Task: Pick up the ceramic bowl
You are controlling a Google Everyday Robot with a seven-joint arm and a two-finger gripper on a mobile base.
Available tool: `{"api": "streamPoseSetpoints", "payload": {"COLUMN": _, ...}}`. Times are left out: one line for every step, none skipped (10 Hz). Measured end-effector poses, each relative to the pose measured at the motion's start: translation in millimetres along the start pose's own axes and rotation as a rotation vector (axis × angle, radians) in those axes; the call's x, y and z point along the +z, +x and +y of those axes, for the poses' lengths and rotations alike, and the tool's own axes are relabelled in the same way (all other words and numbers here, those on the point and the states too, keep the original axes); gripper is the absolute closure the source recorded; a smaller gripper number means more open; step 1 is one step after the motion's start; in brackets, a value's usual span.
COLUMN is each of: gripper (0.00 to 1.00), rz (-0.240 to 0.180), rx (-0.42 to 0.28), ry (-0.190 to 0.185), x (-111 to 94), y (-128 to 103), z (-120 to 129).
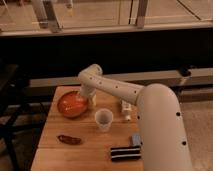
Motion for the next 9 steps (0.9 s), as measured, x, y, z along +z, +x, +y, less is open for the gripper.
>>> {"api": "streamPoseSetpoints", "payload": {"gripper": 0.2, "rz": -0.006, "rx": 0.0, "ry": 0.002, "x": 3.3, "y": 0.5, "z": -0.1}}
{"api": "streamPoseSetpoints", "payload": {"gripper": 0.2, "rz": -0.012, "rx": 0.0, "ry": 0.004, "x": 6.1, "y": 1.5, "z": 0.1}}
{"api": "streamPoseSetpoints", "payload": {"gripper": 0.2, "rz": -0.016, "rx": 0.0, "ry": 0.004, "x": 7.5, "y": 2.2, "z": -0.1}}
{"api": "streamPoseSetpoints", "payload": {"gripper": 0.2, "rz": -0.017, "rx": 0.0, "ry": 0.005, "x": 8.3, "y": 3.0, "z": -1.0}}
{"api": "streamPoseSetpoints", "payload": {"gripper": 0.2, "rz": -0.017, "rx": 0.001, "ry": 0.006, "x": 10.2, "y": 3.6, "z": -1.5}}
{"api": "streamPoseSetpoints", "payload": {"gripper": 0.2, "rz": -0.019, "rx": 0.001, "ry": 0.007, "x": 12.8, "y": 4.0, "z": -2.0}}
{"api": "streamPoseSetpoints", "payload": {"gripper": 0.2, "rz": -0.02, "rx": 0.0, "ry": 0.008, "x": 14.6, "y": 4.5, "z": -2.0}}
{"api": "streamPoseSetpoints", "payload": {"gripper": 0.2, "rz": -0.022, "rx": 0.001, "ry": 0.01, "x": 15.4, "y": 5.2, "z": -2.5}}
{"api": "streamPoseSetpoints", "payload": {"gripper": 0.2, "rz": -0.022, "rx": 0.001, "ry": 0.01, "x": 16.3, "y": 5.8, "z": -2.8}}
